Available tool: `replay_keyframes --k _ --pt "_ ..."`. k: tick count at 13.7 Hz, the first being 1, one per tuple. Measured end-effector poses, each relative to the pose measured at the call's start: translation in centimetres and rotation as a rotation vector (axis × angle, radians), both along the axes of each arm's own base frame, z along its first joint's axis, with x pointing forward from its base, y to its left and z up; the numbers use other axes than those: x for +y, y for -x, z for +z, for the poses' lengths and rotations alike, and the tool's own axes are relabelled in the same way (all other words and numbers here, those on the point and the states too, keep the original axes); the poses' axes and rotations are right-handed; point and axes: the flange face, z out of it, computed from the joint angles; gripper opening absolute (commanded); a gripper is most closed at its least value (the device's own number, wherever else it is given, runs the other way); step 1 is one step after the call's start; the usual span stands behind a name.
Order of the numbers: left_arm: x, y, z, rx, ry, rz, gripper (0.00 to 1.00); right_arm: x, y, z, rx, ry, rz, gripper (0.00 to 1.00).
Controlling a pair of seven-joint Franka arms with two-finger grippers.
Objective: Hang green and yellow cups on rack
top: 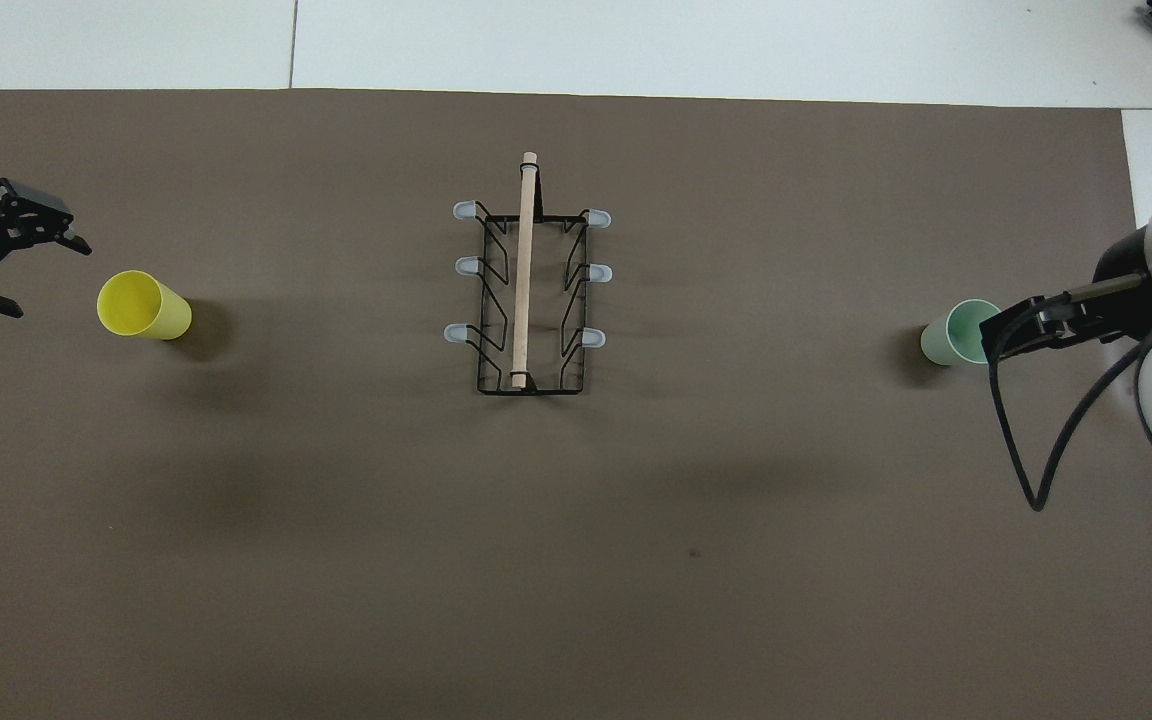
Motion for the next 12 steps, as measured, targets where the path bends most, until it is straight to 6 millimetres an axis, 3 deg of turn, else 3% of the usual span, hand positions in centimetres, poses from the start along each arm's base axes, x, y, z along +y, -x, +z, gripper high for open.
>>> replay_keyframes --k 5,9,12 --pt "3.5 -3.6 -6.5 0.035 0.058 0.322 1.0 -0.1 0.0 0.0 0.0 0.0 -0.001 1.0" --pt "7.4 -3.7 -11.7 0.084 0.092 0.54 1.0 -0.1 0.0 0.1 -0.001 0.02 0.002 1.0" --pt "8.0 -2.4 -16.1 0.172 0.156 0.647 1.0 -0.3 0.1 -0.3 0.007 0.054 0.017 1.0"
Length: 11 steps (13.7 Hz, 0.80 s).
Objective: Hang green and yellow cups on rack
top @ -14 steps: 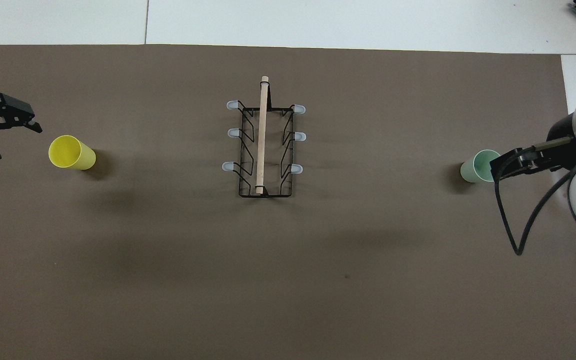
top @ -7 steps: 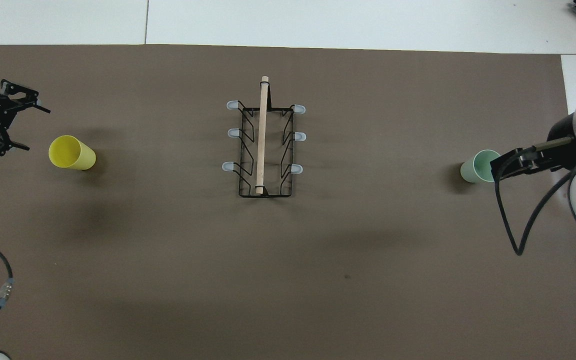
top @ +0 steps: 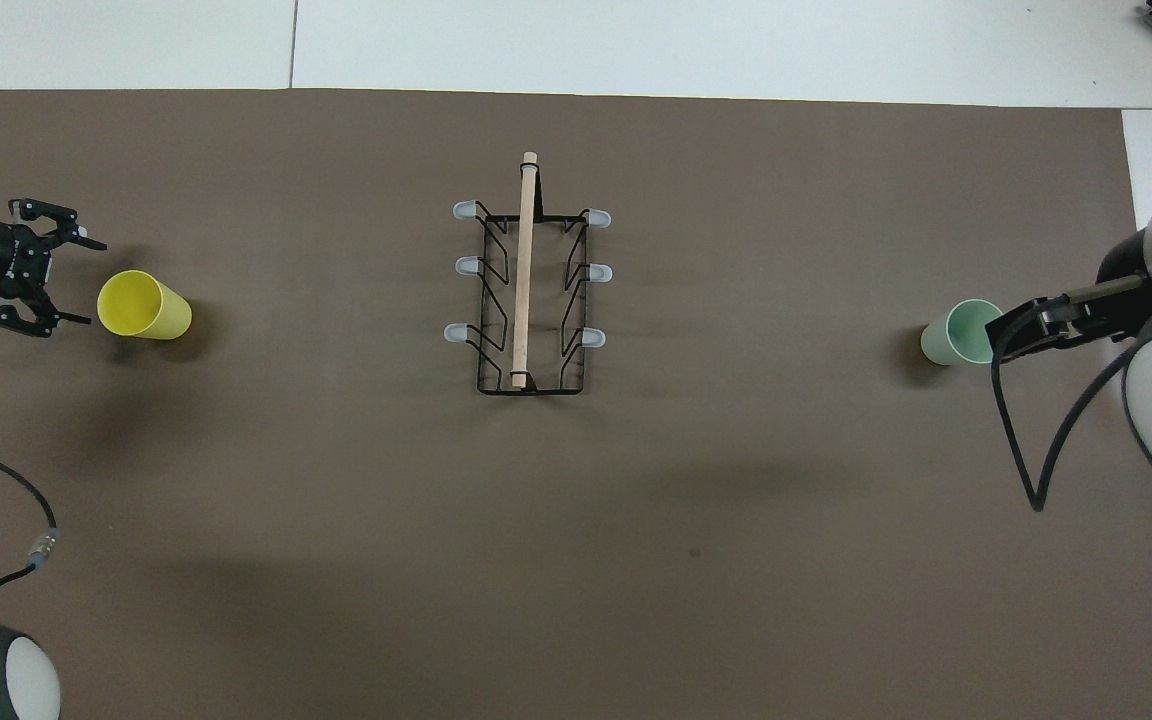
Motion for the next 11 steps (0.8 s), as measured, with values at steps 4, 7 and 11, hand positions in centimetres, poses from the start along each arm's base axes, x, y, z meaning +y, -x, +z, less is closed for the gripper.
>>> replay_keyframes --k 4,7,11 --pt "0.3 2.6 -2.2 0.022 0.17 0.131 1.0 -1.2 1.0 -3.3 0.038 0.095 0.132 1.0" --pt "0.3 4.9 -3.1 0.019 0.293 0.233 1.0 -1.7 2.2 -6.1 0.074 0.149 0.209 1.0" --pt "0.3 7.2 -3.9 0.011 0.421 0.345 1.0 -1.8 2.6 -8.9 0.088 0.233 0.395 1.0"
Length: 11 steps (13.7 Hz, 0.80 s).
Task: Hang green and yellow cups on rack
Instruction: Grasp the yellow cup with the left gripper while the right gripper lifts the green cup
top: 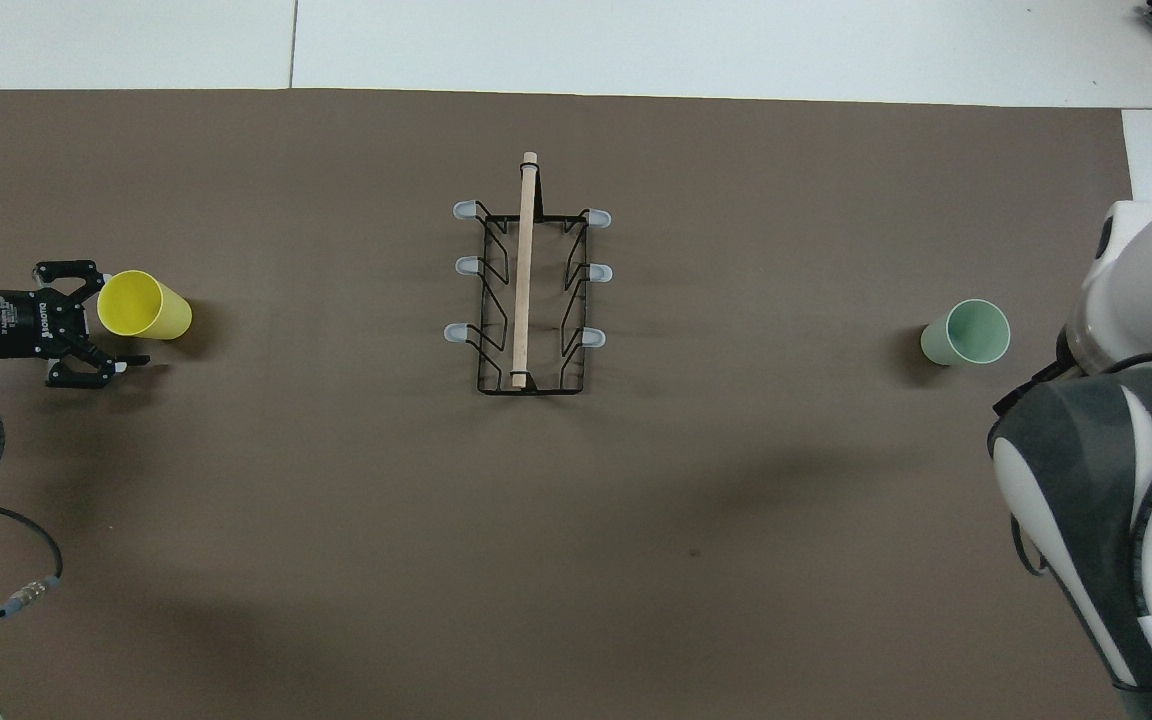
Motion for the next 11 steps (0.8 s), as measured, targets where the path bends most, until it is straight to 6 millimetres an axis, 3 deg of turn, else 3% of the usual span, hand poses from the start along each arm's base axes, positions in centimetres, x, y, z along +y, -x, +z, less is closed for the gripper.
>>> replay_keyframes --k 4,9,10,11 --pt "-0.7 0.0 -0.2 -0.013 0.038 0.091 1.0 0.0 -0.8 -2.9 0.099 0.094 0.26 1.0" --pt "-3.2 -0.9 -0.6 -0.002 0.03 0.115 1.0 3.1 -3.0 -8.8 0.311 0.25 0.641 1.0" --pt "-3.3 -0.9 -0.6 -0.002 0.032 0.114 0.95 3.1 -3.4 -9.6 0.34 0.266 0.693 1.0" --pt "-3.3 -0.9 -0.5 -0.004 0.033 0.115 0.81 3.0 -3.7 -10.4 0.367 0.29 0.732 1.0"
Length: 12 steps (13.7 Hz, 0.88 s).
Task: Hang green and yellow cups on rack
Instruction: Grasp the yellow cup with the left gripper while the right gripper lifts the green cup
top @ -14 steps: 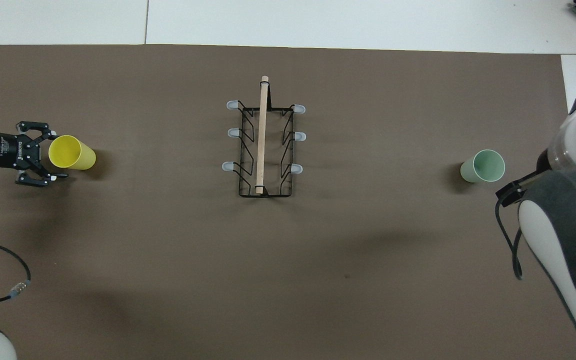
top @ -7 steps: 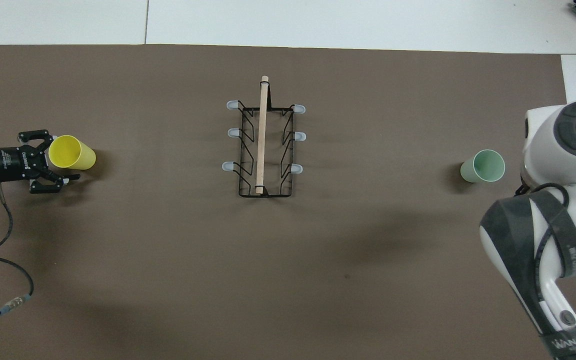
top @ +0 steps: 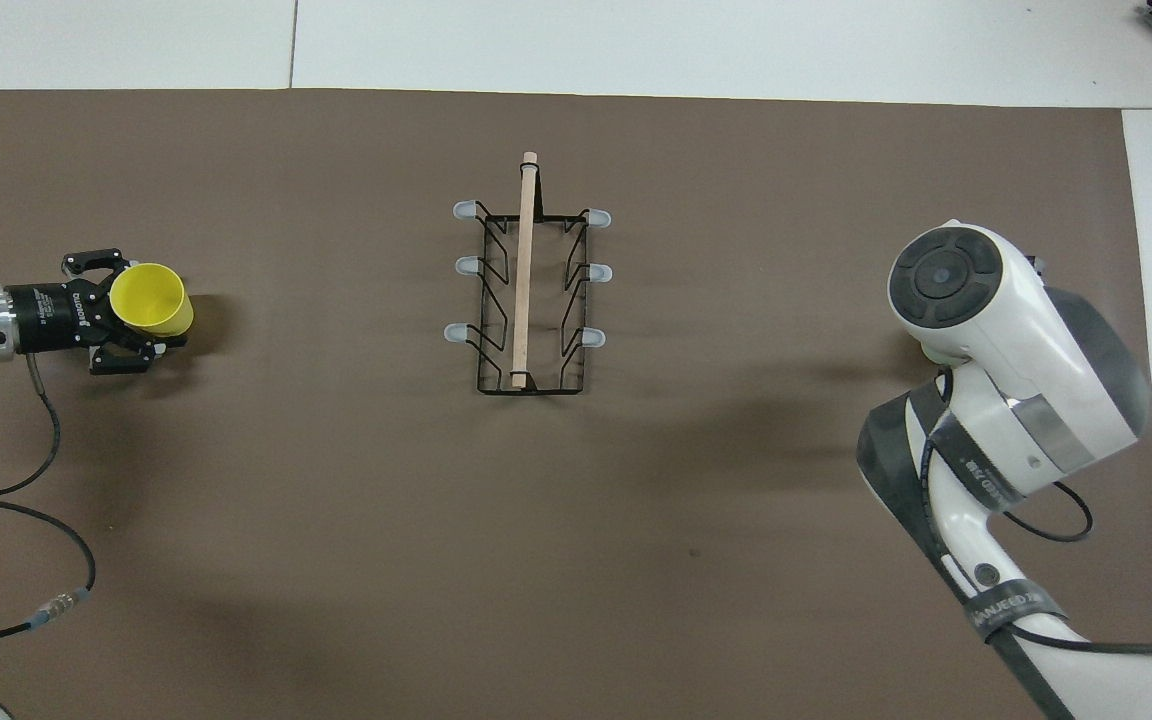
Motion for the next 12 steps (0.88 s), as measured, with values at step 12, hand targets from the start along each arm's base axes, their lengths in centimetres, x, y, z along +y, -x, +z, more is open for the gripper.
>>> replay_keyframes --k 12 --pt "-2.0 -2.4 7.8 -0.168 -0.042 -0.043 0.0 3.7 -0.4 -8.5 0.146 0.189 0.333 1.0"
